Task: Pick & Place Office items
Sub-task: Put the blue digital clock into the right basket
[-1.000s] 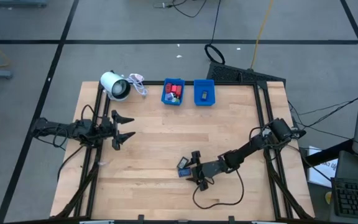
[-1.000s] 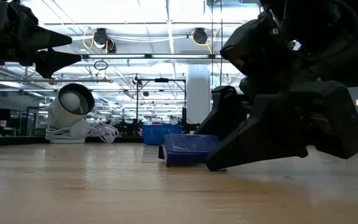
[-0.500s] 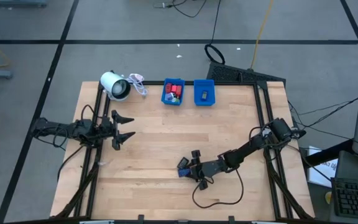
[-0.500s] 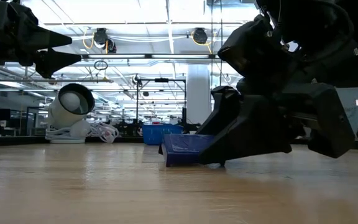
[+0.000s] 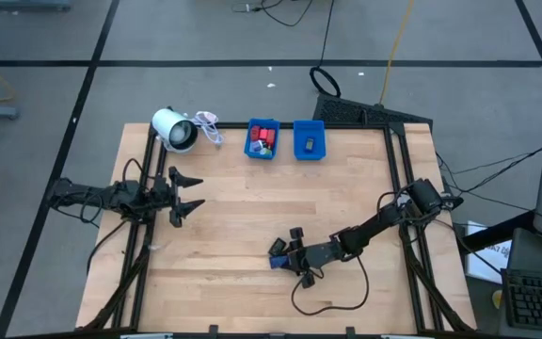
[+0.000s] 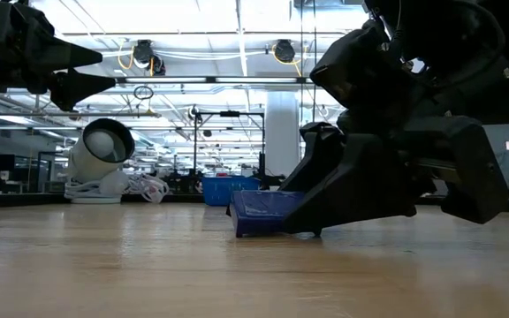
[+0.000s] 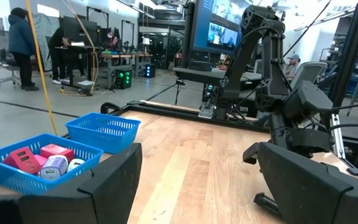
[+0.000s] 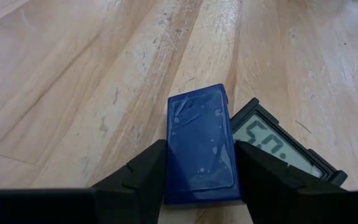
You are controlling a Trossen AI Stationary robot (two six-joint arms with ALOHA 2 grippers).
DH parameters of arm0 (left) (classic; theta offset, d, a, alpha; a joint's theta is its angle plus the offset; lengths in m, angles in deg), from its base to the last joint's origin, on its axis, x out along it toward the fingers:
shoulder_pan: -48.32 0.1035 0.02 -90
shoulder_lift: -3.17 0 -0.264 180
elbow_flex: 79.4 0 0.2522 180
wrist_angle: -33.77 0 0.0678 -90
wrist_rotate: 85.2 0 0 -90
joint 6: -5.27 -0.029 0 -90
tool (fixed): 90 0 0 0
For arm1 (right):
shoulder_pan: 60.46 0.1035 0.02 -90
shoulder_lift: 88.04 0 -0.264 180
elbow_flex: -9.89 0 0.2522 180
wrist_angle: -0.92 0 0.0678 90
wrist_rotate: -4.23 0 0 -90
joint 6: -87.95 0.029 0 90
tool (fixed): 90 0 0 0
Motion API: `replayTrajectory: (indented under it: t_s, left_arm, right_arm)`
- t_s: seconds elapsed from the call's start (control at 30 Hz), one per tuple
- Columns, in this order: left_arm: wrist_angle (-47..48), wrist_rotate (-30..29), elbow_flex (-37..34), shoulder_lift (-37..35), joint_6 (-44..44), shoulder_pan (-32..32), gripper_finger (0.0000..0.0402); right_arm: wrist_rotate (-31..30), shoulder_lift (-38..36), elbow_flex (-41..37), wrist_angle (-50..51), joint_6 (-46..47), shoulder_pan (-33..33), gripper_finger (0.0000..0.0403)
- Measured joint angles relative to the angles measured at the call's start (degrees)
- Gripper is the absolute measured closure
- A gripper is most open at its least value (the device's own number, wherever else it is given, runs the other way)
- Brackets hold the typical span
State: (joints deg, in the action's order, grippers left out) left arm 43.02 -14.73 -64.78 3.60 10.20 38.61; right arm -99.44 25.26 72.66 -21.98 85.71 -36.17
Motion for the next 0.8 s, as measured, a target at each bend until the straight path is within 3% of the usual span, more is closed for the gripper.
replayTrajectory:
  t_s: [0.13, 0.8]
  left_arm:
    - [0.0, 0.0, 0.0, 0.0, 0.0, 0.0, 0.0078]
    - [0.0, 0.0, 0.0, 0.0, 0.0, 0.0, 0.0078]
  right_arm:
    - [0.0, 0.0, 0.0, 0.0, 0.0, 0.0, 0.0249]
    - [0.0, 0.0, 0.0, 0.0, 0.0, 0.0, 0.0240]
